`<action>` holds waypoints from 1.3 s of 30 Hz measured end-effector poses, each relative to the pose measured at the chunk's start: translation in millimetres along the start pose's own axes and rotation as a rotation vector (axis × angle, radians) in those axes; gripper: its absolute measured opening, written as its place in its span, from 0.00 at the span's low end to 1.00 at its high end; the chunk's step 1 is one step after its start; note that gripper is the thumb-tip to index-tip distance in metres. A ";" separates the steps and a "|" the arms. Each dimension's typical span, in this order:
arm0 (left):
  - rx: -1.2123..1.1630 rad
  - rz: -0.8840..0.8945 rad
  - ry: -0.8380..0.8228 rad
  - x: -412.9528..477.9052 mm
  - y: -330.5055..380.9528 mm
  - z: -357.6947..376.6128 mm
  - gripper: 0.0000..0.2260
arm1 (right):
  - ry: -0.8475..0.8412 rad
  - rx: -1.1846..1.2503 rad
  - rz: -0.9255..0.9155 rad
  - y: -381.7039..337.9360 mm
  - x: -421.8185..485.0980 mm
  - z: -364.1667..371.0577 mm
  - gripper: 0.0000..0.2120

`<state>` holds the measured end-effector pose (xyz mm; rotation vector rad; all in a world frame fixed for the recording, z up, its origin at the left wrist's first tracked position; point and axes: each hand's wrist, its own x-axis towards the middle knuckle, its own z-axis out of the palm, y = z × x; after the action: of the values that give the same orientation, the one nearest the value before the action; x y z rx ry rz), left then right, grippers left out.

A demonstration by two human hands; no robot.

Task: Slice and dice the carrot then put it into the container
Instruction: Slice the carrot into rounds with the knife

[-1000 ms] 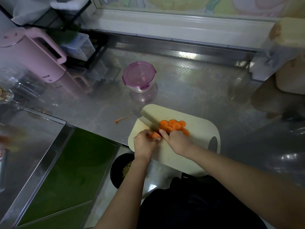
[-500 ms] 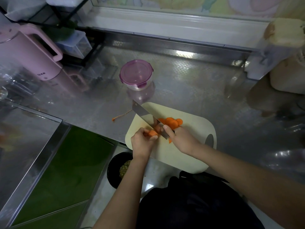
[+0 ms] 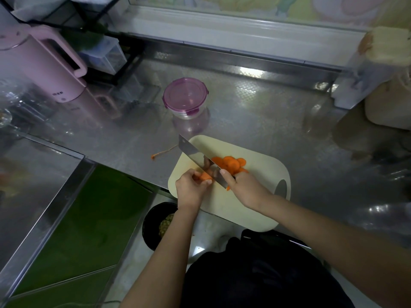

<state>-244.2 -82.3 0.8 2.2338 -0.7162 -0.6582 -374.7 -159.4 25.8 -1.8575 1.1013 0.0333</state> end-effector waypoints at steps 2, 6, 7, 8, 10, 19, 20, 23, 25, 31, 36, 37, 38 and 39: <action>0.003 -0.005 0.000 0.7 0.1 0.9 0.08 | 0.000 -0.026 0.014 -2.5 1.2 1.5 0.28; 0.021 -0.013 0.000 2.4 -0.2 0.9 0.08 | -0.046 -0.156 -0.031 -19.9 1.0 -1.9 0.20; 0.022 -0.015 0.000 2.6 -0.2 0.8 0.08 | -0.021 -0.183 -0.060 -23.4 2.5 -1.4 0.19; 0.023 -0.015 -0.001 2.9 0.0 0.6 0.08 | 0.012 -0.211 -0.085 -26.4 4.2 0.6 0.18; 0.017 -0.009 -0.004 2.5 -0.2 0.4 0.08 | 0.016 -0.261 -0.048 -30.3 9.1 5.1 0.18; 0.027 0.026 -0.003 2.5 -1.4 0.1 0.07 | 0.009 -0.373 0.005 -27.2 30.8 16.8 0.20; 0.018 0.024 0.000 2.8 -1.5 0.4 0.07 | 0.041 -0.354 -0.015 -23.8 30.6 18.1 0.19; 0.013 0.011 -0.003 4.2 -2.2 0.3 0.09 | -0.008 -0.263 -0.011 -25.0 27.0 13.2 0.20; 0.000 0.004 -0.004 5.2 -1.9 0.4 0.09 | -0.032 -0.219 0.012 -27.6 26.4 7.0 0.20; -0.027 -0.021 -0.010 5.2 -1.1 0.2 0.08 | -0.015 -0.086 0.072 -13.1 24.3 3.7 0.28; -0.030 -0.020 0.000 4.1 -1.8 0.0 0.07 | -0.009 0.028 0.037 -2.4 13.6 -0.8 0.28; -0.037 -0.015 0.000 3.7 -1.7 -0.1 0.07 | -0.003 0.035 0.036 -0.9 10.8 -2.1 0.25; -0.039 -0.010 0.002 3.1 -1.6 -0.4 0.06 | 0.008 0.039 0.032 -1.1 8.3 -3.1 0.22; -0.040 -0.005 0.003 2.7 -1.2 -0.7 0.06 | 0.019 0.040 0.025 -1.9 6.0 -3.8 0.20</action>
<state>-241.5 -82.9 -0.3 2.2003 -0.6905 -0.6664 -371.4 -165.8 26.6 -1.8120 1.1303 0.0077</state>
